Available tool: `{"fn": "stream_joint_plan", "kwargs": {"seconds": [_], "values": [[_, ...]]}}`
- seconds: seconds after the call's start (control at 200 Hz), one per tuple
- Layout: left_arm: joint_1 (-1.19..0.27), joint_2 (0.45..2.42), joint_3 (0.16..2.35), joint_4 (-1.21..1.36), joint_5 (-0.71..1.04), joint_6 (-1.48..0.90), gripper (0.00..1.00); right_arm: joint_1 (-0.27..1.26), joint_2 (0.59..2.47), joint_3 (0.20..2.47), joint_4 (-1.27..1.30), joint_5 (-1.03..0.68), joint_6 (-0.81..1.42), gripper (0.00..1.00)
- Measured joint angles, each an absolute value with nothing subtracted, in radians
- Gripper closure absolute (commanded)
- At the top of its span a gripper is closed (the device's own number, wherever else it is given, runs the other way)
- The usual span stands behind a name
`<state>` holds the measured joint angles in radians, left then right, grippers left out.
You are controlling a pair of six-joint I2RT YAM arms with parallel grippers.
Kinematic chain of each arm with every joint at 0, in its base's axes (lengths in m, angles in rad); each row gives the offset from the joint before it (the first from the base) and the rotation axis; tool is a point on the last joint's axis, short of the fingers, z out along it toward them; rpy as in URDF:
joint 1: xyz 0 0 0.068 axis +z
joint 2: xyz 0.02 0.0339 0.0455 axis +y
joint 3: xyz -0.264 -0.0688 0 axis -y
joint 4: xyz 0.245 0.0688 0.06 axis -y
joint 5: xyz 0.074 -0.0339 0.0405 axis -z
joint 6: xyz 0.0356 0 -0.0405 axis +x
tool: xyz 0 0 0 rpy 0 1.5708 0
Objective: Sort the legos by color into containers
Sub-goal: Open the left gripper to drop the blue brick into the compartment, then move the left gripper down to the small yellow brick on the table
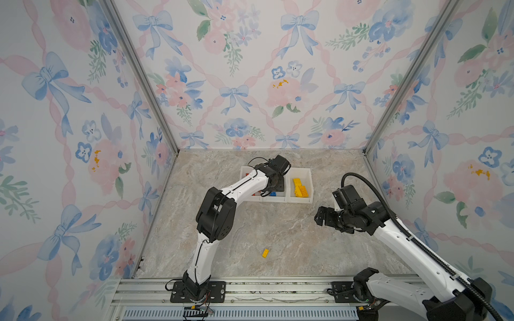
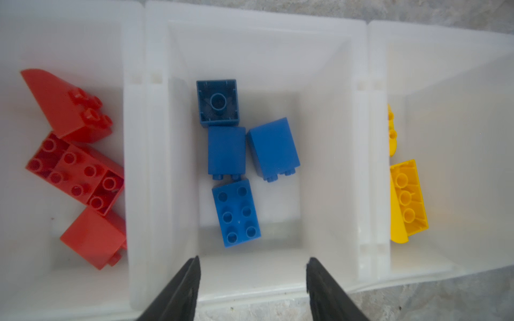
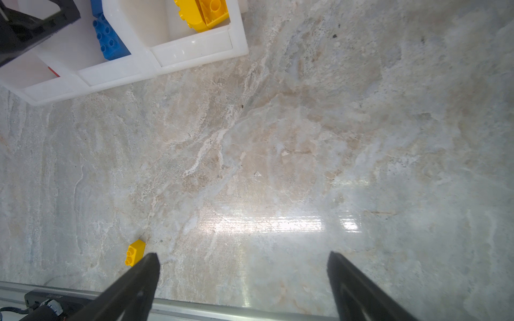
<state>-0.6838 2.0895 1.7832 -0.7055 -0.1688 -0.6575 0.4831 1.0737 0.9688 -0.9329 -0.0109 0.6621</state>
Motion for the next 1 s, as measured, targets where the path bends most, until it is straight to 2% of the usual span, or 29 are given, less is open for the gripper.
{"fn": "stream_joint_plan", "kwargs": {"seconds": [0.605, 1.0], "values": [[-0.846, 1.768, 1.356, -0.706, -0.184, -0.705, 0.35, 0.483, 1.001, 0.958, -0.959, -0.012, 0.662, 0.03], [-0.955, 1.61, 1.111, -0.705, -0.182, -0.715, 0.4, 0.484, 0.961, 0.926, -0.977, -0.015, 0.662, 0.03]]}}
